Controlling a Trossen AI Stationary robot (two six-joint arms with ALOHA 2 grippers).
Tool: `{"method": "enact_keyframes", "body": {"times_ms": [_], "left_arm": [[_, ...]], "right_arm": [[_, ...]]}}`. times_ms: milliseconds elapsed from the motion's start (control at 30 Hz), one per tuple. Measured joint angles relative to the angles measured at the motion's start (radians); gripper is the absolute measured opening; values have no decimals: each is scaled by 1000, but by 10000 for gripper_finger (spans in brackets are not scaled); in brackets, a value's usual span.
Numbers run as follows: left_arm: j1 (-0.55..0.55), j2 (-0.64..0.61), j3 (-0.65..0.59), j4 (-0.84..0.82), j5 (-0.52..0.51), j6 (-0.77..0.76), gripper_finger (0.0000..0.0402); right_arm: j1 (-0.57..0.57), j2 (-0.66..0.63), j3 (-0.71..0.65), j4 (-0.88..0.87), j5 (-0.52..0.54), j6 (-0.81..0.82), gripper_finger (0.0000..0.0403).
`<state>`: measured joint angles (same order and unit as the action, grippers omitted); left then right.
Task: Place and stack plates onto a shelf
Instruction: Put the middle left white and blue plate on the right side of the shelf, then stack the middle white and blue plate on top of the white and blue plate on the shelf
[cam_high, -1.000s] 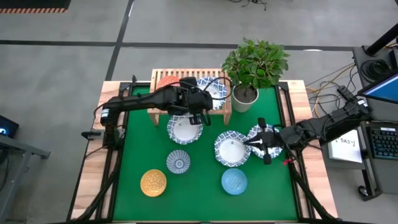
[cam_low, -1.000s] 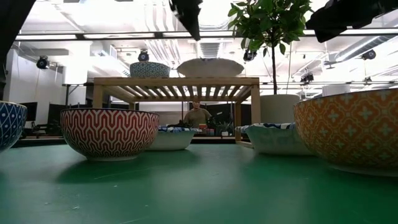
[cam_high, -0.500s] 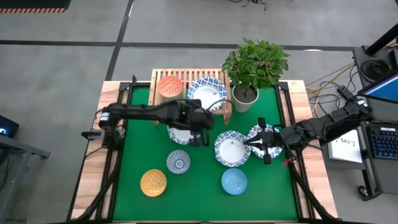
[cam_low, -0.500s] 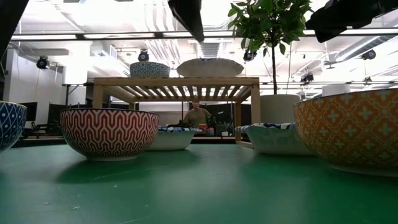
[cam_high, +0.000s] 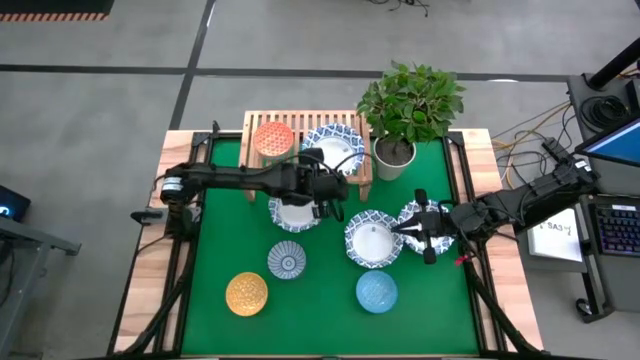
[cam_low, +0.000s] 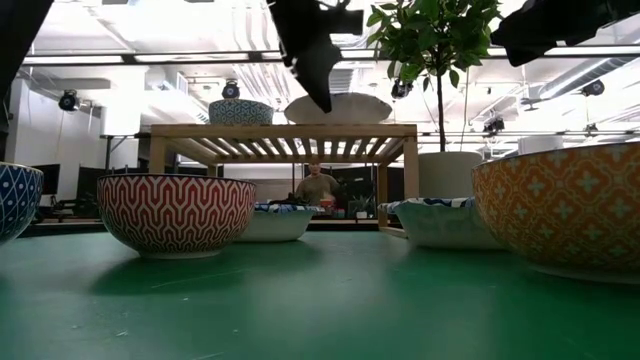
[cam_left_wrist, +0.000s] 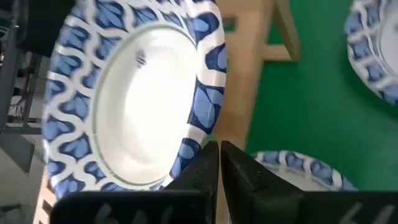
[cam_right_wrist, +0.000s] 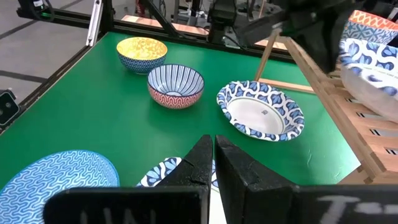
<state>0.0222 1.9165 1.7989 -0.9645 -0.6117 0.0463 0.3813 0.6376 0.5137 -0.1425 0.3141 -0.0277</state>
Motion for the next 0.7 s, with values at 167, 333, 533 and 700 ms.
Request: {"method": "enact_keyframes", "body": {"times_ms": [167,333,533,700], "left_arm": [[55,-2,8,11,0,0,0],[68,-2,8,-2,0,-5,0],[16,-19,7,-86,0,-66,0],[-82,-62,6,-120,7,-84,0]], "right_arm": [[0,0,0,-1,0,0,9],[0,0,0,-1,0,0,9],[0,1,0,-1,0,26,9],[0,0,-12,6,1,115,9]]}}
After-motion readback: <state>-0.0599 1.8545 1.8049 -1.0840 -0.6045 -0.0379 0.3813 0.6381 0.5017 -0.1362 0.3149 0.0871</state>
